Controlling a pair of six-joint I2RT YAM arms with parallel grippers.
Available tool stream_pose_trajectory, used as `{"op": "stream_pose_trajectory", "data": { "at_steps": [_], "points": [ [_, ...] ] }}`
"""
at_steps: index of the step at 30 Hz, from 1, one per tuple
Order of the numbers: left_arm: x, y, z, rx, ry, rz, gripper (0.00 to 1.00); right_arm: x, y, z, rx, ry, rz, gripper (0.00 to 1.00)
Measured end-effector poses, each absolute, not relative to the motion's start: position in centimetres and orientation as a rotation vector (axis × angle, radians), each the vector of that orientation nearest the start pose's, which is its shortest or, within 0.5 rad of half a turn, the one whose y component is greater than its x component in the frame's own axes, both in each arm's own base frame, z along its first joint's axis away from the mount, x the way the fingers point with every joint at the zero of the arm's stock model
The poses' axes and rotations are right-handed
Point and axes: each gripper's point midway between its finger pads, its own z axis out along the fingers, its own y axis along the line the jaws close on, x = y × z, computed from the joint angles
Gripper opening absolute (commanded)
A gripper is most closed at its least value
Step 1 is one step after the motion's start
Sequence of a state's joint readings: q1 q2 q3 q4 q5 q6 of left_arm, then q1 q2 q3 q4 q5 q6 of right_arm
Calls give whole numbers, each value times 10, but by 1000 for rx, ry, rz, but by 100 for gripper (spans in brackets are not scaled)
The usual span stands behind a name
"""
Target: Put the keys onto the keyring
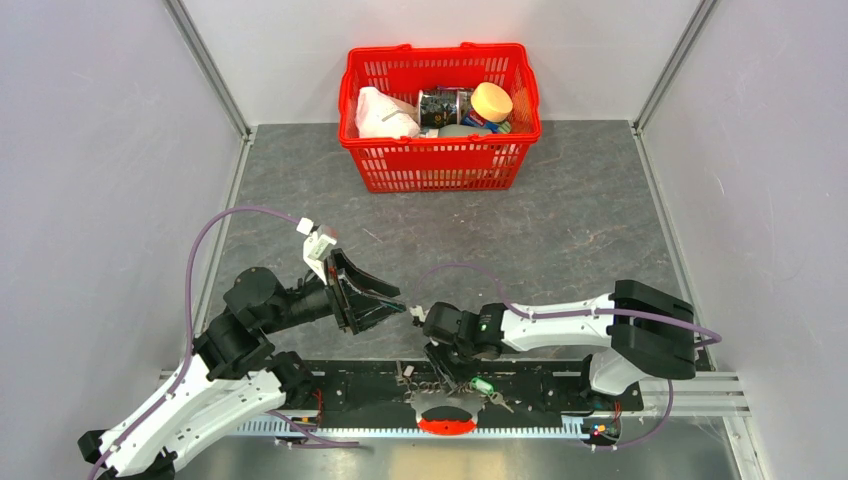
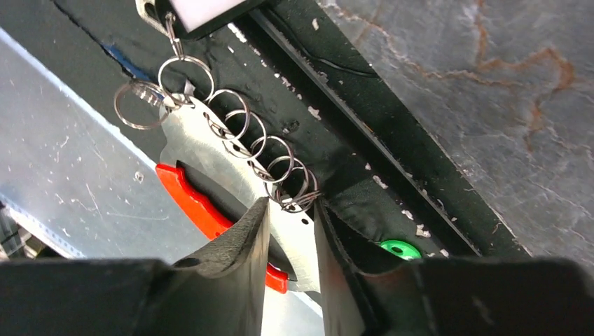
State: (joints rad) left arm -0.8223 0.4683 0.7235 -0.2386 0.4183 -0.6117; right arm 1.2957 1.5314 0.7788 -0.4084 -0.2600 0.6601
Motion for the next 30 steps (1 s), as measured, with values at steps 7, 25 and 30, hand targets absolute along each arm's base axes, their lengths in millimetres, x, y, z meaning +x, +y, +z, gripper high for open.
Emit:
{"op": "stream_pose_trajectory", "data": {
  "at_steps": [7,25,30],
  "points": [
    [90,-233,322,546,1663,-1416,58,25,303,27,-1015,2819,642,0],
    [92,-234,321,540,1668,-1410,58,107,299,131,-869,2476,464,0],
    [94,-233,321,530,1670,-1399,58,143,290,171,-795,2385,413,0]
  ]
}}
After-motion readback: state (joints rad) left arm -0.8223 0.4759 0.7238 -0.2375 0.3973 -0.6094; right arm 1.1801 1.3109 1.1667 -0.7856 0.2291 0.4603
